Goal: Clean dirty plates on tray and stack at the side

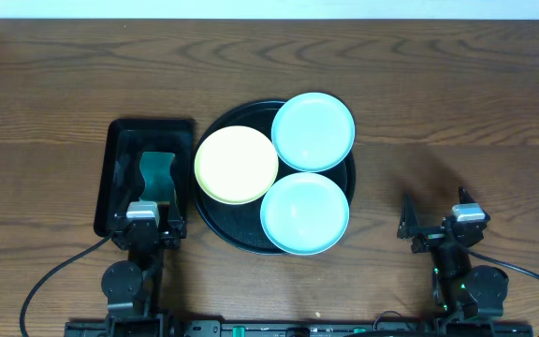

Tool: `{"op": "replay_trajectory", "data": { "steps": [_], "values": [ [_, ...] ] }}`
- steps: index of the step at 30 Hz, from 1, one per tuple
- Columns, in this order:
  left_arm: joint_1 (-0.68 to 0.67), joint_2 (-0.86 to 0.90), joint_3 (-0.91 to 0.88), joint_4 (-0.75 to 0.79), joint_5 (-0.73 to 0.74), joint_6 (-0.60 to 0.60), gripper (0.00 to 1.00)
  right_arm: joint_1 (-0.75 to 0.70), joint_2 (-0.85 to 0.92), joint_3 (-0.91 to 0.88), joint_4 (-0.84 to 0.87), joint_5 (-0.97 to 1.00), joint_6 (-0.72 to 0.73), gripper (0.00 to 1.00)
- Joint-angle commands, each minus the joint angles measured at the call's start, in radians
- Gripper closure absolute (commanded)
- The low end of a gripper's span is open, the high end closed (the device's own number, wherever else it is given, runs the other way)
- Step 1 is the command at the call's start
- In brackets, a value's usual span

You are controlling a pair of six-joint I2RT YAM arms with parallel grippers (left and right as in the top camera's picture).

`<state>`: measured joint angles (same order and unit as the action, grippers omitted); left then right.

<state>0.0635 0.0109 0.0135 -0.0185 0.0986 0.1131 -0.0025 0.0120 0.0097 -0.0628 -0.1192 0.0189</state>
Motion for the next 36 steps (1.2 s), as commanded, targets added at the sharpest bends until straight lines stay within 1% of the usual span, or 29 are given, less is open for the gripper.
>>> {"op": "replay_trajectory", "data": {
  "steps": [1, 26, 29, 33, 36],
  "values": [
    [-0.004, -0.005, -0.01, -0.043, 0.018, 0.017, 0.24, 0.01, -0.004, -0.004, -0.001, 0.003, 0.013, 0.01],
    [-0.004, -0.005, -0.01, -0.04, 0.021, 0.017, 0.23, 0.01, -0.004, -0.004, 0.018, -0.014, 0.018, 0.01],
    [-0.003, -0.005, -0.008, -0.033, 0.022, 0.018, 0.23, 0.01, -0.004, -0.004, 0.07, -0.012, 0.018, 0.01],
    [-0.003, 0.017, 0.013, -0.034, 0.021, 0.093, 0.23, 0.01, -0.003, 0.007, 0.195, 0.019, 0.016, 0.01],
    [-0.003, 0.058, 0.057, -0.033, 0.022, 0.092, 0.23, 0.009, -0.003, 0.027, 0.266, 0.06, 0.005, 0.01]
  ]
}}
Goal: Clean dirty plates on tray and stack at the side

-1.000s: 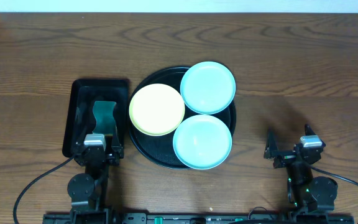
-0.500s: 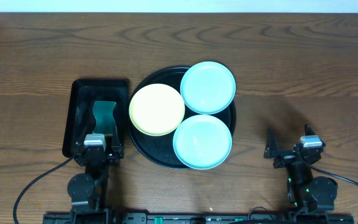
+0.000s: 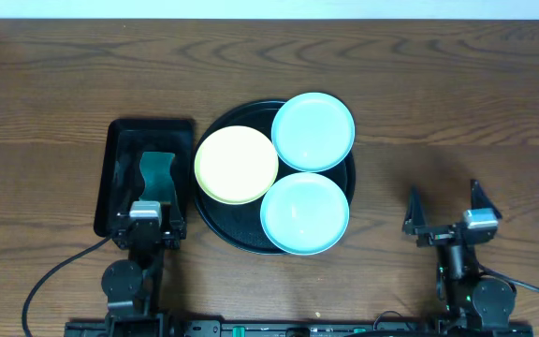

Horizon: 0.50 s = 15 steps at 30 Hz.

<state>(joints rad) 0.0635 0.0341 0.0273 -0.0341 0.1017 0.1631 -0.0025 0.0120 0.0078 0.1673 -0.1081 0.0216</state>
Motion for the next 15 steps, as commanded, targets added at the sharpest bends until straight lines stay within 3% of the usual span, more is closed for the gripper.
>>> {"op": "replay_trajectory", "data": {
  "steps": [1, 9, 15],
  "values": [
    [-0.003, 0.048, 0.06, -0.018, 0.019, 0.04, 0.23, 0.009, -0.002, 0.036, 0.054, 0.059, 0.003, 0.01],
    [-0.003, 0.246, 0.27, -0.031, -0.008, 0.041, 0.24, 0.009, 0.048, 0.142, 0.092, 0.054, -0.051, 0.01],
    [-0.003, 0.451, 0.486, -0.1, -0.008, 0.043, 0.23, 0.009, 0.191, 0.275, 0.098, 0.047, -0.064, 0.01]
  ]
}}
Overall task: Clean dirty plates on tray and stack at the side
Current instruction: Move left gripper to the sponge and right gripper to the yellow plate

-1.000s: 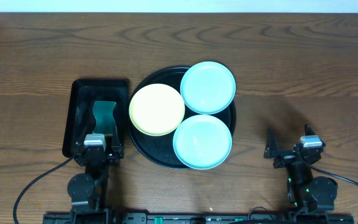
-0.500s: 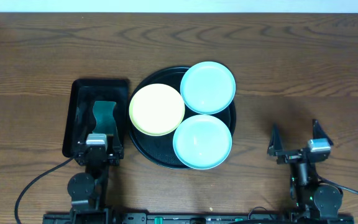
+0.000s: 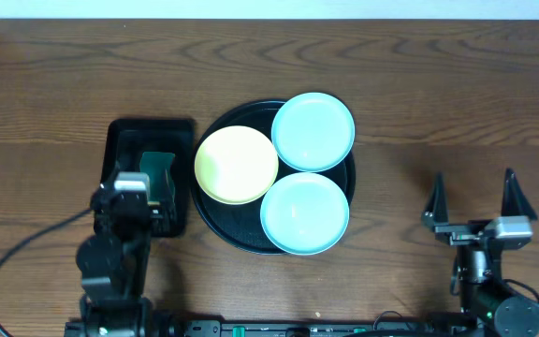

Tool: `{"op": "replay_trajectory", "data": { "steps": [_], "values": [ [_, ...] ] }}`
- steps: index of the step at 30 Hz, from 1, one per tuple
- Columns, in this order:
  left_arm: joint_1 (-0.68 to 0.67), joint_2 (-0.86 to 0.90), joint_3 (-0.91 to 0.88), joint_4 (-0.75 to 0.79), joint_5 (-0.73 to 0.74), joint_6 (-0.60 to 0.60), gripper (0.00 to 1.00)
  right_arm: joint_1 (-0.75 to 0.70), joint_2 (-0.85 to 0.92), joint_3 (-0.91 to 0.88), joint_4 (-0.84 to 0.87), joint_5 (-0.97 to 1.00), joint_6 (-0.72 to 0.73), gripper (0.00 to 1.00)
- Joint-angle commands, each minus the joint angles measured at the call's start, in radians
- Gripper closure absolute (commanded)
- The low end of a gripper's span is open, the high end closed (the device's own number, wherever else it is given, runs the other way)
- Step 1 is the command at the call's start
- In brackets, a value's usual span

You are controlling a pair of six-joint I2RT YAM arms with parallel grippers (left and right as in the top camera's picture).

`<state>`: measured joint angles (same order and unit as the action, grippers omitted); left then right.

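Observation:
A round black tray in the middle of the table carries three plates: a yellow plate on its left, a light blue plate at the top right and another light blue plate at the front. My left gripper hovers over the near end of a black rectangular tray. Its fingers are spread, dark against the tray, and hold nothing. A teal sponge lies in that tray, just beyond the gripper. At the front right my right gripper stands open and empty above bare table.
The wooden table stretches to the right of the round tray and along the back. Both arm bases stand at the front edge, and a cable loops out from the left one.
My left gripper has moved up and to the left, and now covers the near end of the rectangular tray. My right gripper has moved further right and looks larger in view. The plates have not moved.
Both grippers first sat low at the front edge, open, the left one just below the sponge tray. The right one then turned square and shifted right. Now both arms have left those places, the left over the sponge tray. The plates and the sponge lie as before.

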<state>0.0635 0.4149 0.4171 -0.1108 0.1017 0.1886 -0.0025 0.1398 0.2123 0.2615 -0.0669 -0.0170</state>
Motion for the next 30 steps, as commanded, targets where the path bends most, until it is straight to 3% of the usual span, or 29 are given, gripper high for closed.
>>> {"op": "replay_trajectory", "data": {
  "steps": [1, 9, 18, 22, 27, 30],
  "values": [
    [-0.003, 0.108, 0.139, -0.048, -0.008, 0.017, 0.23, 0.009, 0.1, 0.099, 0.004, 0.003, -0.025, 0.01],
    [-0.003, 0.395, 0.513, -0.369, -0.008, 0.018, 0.23, 0.009, 0.433, 0.39, -0.128, -0.123, -0.026, 0.01],
    [-0.003, 0.726, 0.94, -0.849, -0.008, 0.016, 0.23, 0.009, 0.807, 0.82, -0.551, -0.283, -0.026, 0.01],
    [-0.003, 0.876, 1.127, -1.051, 0.029, -0.051, 0.23, 0.009, 0.961, 1.006, -0.773, -0.309, -0.026, 0.01],
    [-0.003, 0.997, 1.242, -1.206, 0.162, -0.052, 0.23, 0.009, 1.172, 1.239, -1.103, -0.308, -0.032, 0.01],
    [-0.003, 1.019, 1.242, -1.206, 0.22, -0.052, 0.23, 0.009, 1.265, 1.31, -1.197, -0.3, -0.108, 0.01]
  ]
}}
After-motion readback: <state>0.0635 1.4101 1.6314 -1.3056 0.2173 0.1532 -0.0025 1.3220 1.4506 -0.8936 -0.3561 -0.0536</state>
